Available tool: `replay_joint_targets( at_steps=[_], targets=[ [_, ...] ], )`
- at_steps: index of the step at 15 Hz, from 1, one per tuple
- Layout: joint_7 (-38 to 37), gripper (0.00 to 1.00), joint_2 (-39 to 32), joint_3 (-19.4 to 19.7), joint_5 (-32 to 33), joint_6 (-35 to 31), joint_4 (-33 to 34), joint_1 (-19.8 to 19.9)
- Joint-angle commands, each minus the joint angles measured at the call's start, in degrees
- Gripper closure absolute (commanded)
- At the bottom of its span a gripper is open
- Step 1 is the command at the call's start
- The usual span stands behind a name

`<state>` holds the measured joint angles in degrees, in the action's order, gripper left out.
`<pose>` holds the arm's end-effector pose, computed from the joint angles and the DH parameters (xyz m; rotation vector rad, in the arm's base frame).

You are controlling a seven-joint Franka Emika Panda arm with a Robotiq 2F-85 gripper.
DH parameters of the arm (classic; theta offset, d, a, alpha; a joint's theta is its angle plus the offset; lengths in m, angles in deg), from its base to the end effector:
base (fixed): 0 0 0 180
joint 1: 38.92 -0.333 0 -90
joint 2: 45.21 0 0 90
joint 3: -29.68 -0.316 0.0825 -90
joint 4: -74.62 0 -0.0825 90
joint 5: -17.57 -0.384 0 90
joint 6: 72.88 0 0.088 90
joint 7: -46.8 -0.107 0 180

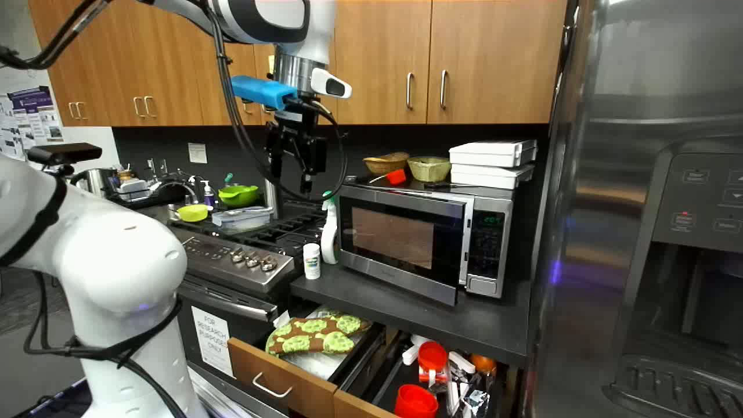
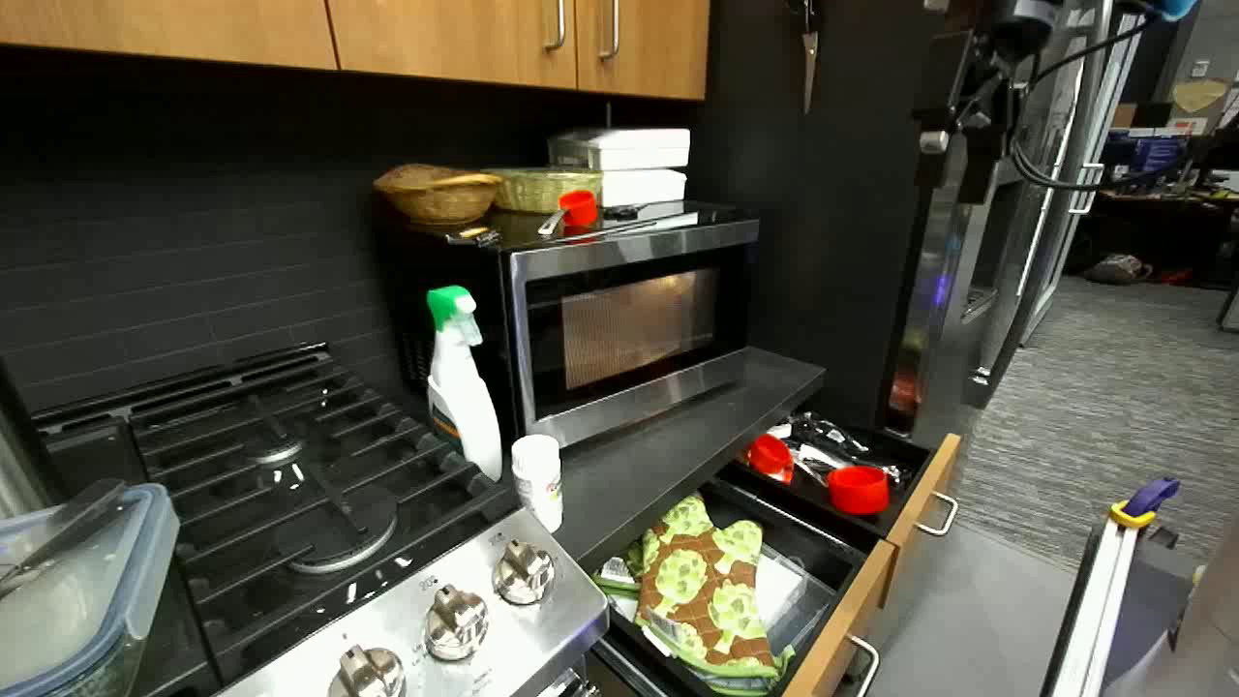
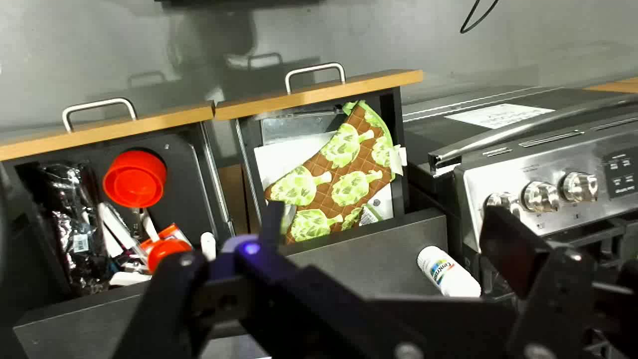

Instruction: Close the microwave door

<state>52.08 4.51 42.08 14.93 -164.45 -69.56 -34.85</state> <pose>0.2739 -0.0885 0.5361 -2.9187 0.1719 0.0434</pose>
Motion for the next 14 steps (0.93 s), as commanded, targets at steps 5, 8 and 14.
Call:
replay_joint_targets(
  at_steps=[5,8,14],
  targets=[
    [0.68,0.0,-0.22,-0.74,-0.56,0.12,0.14,1.09],
    [0.68,0.0,-0.21,-0.74,-0.55,0.12,0.14,1.09],
    [0.61,0.0,-1.27,-1.96,-0.46,-3.8,-1.74,0.5]
  ],
)
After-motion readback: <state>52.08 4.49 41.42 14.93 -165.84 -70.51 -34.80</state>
